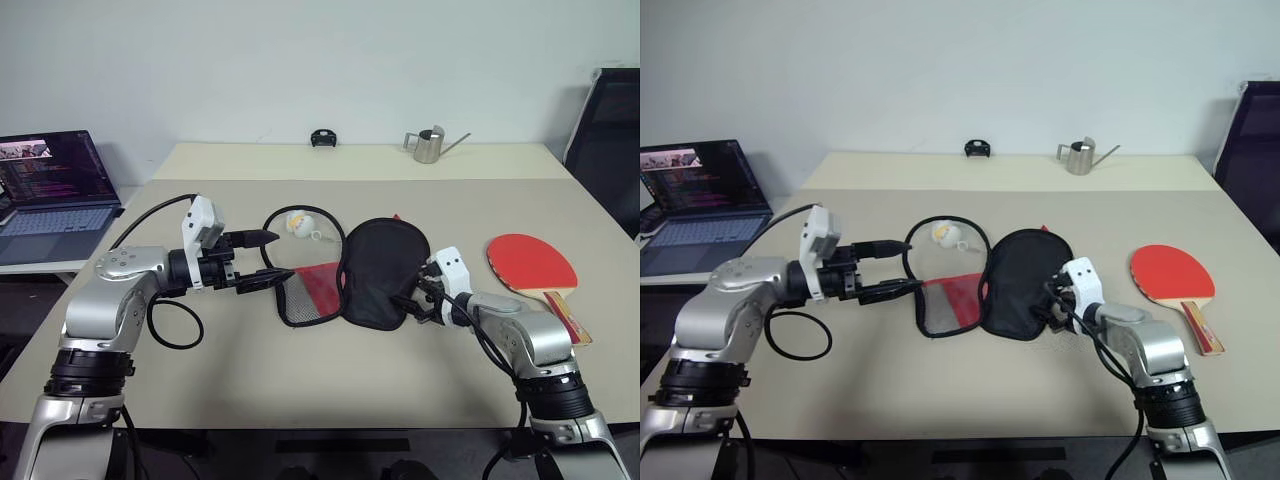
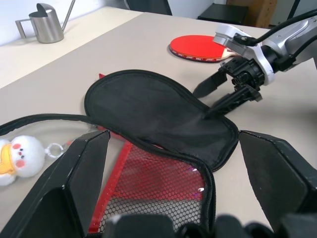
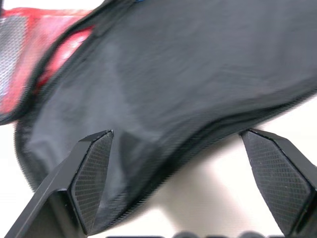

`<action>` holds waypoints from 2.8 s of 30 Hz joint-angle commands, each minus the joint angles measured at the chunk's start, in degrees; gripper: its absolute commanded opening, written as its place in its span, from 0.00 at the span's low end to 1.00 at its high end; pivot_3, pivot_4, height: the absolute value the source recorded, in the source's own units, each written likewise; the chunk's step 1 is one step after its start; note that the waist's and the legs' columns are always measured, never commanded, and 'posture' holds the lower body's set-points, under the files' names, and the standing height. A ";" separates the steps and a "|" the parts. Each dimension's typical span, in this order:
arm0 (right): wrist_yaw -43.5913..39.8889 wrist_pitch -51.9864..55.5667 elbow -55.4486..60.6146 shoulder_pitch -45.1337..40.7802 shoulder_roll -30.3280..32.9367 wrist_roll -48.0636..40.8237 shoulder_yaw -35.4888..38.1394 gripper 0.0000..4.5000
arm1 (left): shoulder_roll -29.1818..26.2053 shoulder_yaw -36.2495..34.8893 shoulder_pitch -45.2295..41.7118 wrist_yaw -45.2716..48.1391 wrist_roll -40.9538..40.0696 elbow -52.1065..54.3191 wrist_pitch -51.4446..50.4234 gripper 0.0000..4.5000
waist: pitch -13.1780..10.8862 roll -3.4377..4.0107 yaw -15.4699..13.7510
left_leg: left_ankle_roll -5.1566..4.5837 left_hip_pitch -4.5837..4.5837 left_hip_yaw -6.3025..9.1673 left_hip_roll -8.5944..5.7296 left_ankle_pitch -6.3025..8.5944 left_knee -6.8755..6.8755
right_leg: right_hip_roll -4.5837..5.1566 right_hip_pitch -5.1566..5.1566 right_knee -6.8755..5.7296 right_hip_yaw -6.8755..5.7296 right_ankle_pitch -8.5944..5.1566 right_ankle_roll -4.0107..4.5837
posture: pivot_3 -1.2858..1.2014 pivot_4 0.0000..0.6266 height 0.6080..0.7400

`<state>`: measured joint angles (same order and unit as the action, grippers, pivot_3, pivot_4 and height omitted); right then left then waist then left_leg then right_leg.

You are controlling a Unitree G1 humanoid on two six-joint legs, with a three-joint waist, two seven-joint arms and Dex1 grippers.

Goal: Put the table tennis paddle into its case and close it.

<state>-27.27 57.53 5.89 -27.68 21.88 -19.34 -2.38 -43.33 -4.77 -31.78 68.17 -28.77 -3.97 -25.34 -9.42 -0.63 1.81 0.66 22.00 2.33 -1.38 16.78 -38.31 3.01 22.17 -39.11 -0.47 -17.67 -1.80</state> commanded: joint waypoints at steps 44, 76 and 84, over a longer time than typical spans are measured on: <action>-6.40 -12.51 -24.80 -15.03 7.36 9.37 -2.35 0.01 | 0.14 0.32 -1.54 0.84 1.46 -0.73 3.31 1.00 | 0.01 -0.03 0.00 | -0.02 0.03 0.02 -0.01 0.01 -0.15 | -0.01 -0.02 -0.06 -0.02 0.00 0.00 | 0.52 0.24 1.00; -8.18 -19.41 -24.43 -14.85 17.59 13.95 4.70 0.75 | 2.58 2.12 -1.81 1.59 1.59 1.13 2.65 1.00 | 0.00 -0.05 -0.26 | 0.14 0.32 0.16 -0.01 -0.08 -0.16 | 0.01 0.05 0.10 -0.14 0.00 0.00 | 0.52 0.24 1.00; -5.65 -9.53 -5.00 1.34 21.65 9.78 15.01 0.75 | 7.43 5.92 -5.68 -0.09 1.08 7.12 1.78 1.00 | 0.00 -0.04 -0.35 | 0.09 0.62 0.24 -0.03 -0.05 -0.50 | 0.01 0.14 -0.02 -0.18 0.02 -0.03 | 0.52 0.24 1.00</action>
<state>-34.21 46.91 -3.72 -26.56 42.07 -8.47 8.86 -36.07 1.32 -35.58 69.10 -26.99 0.56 -23.71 -9.43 -0.67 1.46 0.60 22.60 2.58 -1.41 16.82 -38.85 3.02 22.29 -39.16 -0.64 -17.64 -1.86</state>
